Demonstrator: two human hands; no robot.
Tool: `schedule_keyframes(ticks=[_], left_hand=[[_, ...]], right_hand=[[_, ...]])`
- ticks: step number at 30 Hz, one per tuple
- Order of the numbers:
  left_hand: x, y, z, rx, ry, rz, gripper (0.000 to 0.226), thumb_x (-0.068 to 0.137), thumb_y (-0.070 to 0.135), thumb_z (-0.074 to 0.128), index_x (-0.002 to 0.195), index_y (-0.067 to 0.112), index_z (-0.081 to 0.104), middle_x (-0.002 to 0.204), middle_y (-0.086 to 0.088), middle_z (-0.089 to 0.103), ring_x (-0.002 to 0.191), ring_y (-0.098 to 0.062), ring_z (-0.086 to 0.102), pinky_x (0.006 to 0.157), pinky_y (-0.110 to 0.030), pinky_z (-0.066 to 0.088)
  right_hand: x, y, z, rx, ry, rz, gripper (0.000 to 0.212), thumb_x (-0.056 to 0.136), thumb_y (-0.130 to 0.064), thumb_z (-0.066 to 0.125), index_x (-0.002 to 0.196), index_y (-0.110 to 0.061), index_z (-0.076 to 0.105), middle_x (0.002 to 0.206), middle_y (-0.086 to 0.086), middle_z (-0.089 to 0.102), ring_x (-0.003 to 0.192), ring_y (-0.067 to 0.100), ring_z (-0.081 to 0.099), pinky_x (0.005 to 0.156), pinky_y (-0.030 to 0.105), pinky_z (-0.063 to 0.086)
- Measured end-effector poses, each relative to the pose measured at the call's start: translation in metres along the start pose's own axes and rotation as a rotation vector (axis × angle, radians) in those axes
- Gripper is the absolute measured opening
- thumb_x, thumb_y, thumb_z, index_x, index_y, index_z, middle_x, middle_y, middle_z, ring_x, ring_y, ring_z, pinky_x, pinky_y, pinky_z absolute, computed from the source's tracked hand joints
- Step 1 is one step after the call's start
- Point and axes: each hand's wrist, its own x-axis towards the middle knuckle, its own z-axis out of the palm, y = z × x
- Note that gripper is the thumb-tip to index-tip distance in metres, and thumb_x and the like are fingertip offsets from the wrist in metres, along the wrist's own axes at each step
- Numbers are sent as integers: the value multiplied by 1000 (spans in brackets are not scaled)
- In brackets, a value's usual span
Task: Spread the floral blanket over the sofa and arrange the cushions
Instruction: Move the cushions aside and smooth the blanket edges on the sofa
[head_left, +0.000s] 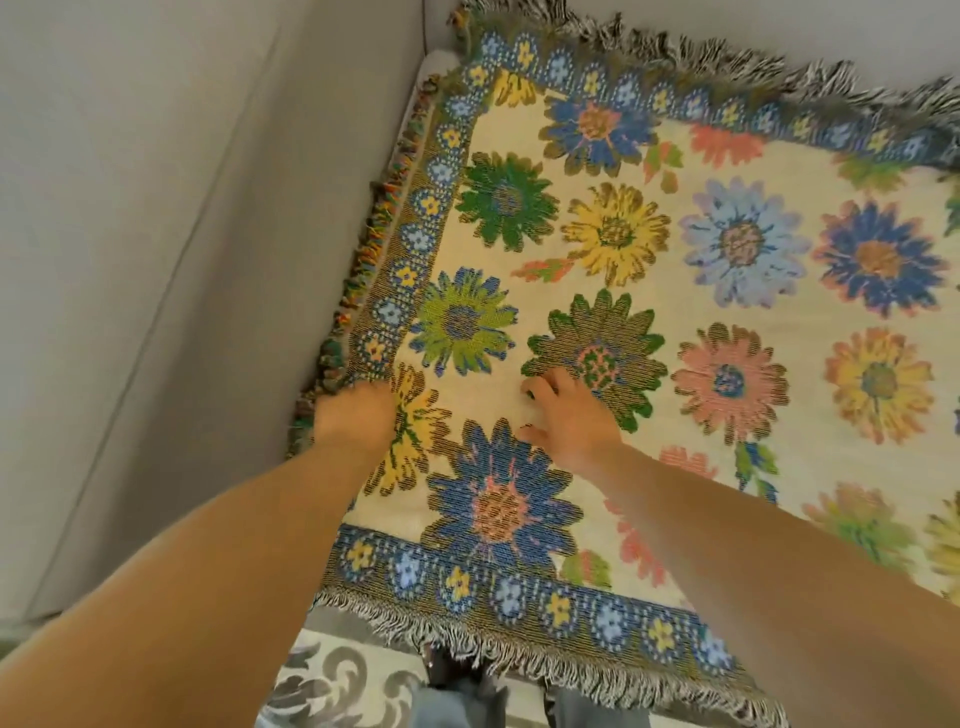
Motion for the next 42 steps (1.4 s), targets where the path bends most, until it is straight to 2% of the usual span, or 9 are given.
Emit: schedule_keyframes(ticks=[5,9,16,24,28,34,37,39,42], left_hand=[[-6,3,2,70,-66,50,29,91,-3,46,117,4,56,120,-12,61,108,-29,62,84,-38,50],[-11,1,5,148,-139,108,28,92,-2,45,116,6,56,114,-9,64,104,-27,63,79,-36,50],[-19,-9,8,98,-87,22,53,93,2,42,142,0,23,137,-18,48,122,-32,52,91,-41,49],[-17,-9,6,284,-258,129,34,93,-2,44,124,8,54,126,-6,60,114,-24,60,90,-37,49],[-9,-10,-22,287,-362,117,34,96,6,44,129,8,51,129,-7,57,118,-24,55,95,-37,47],[-16,7,-115,67,-173,92,29,95,5,39,122,6,52,115,-10,61,110,-26,59,88,-36,48],[-35,13,-166,2,-97,84,26,94,5,46,118,5,56,107,-8,65,106,-26,62,86,-35,50],[-50,18,-194,-11,-59,112,26,92,0,45,115,2,57,85,-7,60,97,-27,62,86,-37,52],[-67,26,-232,-25,10,153,26,90,-6,41,109,1,58,88,-12,59,91,-30,60,81,-38,52]], right_hand=[[0,-14,7,-29,55,72,46,85,2,57,125,-17,44,131,12,35,118,34,39,79,37,42],[6,-17,5,-1,25,62,50,79,11,57,121,-15,46,132,12,35,120,33,38,83,39,45],[-5,-10,9,83,-53,-2,65,94,-22,53,145,-40,19,158,0,3,142,36,14,110,53,30],[-7,-11,14,-151,-210,-41,72,92,-40,51,145,-51,2,157,3,-23,145,38,-5,114,58,16],[0,-5,-7,-54,-254,-53,58,96,-37,46,145,-47,17,160,-3,-13,146,38,-2,116,56,16],[-16,0,-78,152,-135,15,48,99,-33,38,146,-29,30,158,10,17,145,29,19,119,42,21],[-51,8,-134,305,-49,68,45,100,-32,37,144,-26,35,152,10,33,112,25,59,99,36,45],[-73,16,-162,376,-10,106,42,100,-30,38,142,-25,39,146,9,43,88,23,66,81,34,52],[-97,33,-196,379,28,131,40,100,-29,38,139,-21,44,148,8,42,116,30,59,95,36,48]])
